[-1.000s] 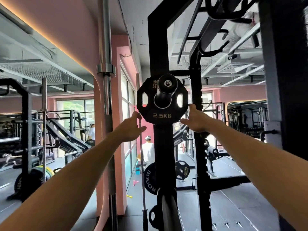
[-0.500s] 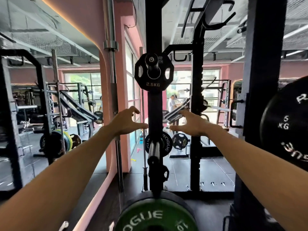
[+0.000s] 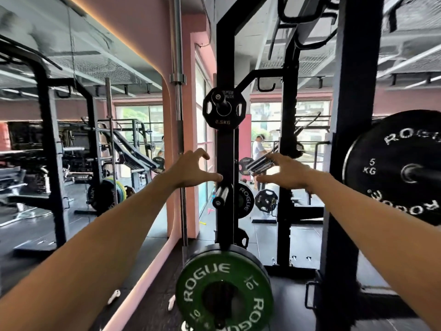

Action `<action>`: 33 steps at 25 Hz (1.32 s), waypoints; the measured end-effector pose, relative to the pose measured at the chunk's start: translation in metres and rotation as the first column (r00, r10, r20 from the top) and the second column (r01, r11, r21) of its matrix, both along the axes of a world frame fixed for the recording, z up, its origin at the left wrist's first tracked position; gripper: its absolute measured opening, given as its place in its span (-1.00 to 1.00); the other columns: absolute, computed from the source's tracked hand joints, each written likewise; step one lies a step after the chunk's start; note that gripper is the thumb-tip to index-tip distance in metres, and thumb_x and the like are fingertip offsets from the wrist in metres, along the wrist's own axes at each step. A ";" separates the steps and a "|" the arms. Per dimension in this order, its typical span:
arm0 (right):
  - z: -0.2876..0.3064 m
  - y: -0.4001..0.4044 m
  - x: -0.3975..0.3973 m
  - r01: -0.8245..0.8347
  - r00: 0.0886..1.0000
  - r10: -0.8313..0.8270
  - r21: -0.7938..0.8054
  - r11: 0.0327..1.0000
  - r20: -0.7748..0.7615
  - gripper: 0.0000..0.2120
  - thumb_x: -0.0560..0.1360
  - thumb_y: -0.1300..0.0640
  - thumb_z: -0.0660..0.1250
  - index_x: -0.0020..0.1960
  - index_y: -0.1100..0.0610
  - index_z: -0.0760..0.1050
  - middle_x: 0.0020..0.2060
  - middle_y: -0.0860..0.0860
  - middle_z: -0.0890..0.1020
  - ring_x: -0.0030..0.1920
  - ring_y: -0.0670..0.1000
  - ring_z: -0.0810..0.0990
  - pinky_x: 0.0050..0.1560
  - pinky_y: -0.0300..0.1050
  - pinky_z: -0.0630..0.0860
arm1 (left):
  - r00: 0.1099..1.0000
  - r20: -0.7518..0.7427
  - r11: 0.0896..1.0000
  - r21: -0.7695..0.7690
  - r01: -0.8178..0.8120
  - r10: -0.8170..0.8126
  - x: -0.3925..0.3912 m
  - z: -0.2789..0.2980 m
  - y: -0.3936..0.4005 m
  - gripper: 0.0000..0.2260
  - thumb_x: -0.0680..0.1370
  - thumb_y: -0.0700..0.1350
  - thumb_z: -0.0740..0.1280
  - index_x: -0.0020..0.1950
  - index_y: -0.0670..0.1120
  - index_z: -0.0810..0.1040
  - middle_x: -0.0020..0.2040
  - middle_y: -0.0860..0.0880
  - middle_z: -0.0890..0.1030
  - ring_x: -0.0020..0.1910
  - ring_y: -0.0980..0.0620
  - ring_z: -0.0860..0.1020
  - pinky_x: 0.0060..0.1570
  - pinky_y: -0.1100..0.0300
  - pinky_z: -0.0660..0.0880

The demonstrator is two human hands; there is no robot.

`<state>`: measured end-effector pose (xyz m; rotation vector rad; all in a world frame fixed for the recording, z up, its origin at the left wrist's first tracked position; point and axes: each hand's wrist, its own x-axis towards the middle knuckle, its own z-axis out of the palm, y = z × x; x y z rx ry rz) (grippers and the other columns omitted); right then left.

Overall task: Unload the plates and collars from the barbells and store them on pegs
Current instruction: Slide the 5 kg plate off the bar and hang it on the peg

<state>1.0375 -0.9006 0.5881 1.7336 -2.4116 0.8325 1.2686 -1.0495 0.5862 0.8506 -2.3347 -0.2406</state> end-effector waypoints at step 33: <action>0.001 0.538 -0.330 0.244 0.969 -0.245 0.024 0.969 0.023 -0.10 0.34 -0.29 0.43 0.52 -0.02 0.10 0.48 0.08 0.29 0.44 0.13 0.33 0.42 0.17 0.28 | 0.977 -0.079 0.978 0.060 0.201 -0.196 -0.331 0.006 0.473 -0.37 0.39 0.14 0.51 0.36 -0.07 0.40 0.28 -0.09 0.46 0.09 0.03 0.39 0.04 0.16 0.32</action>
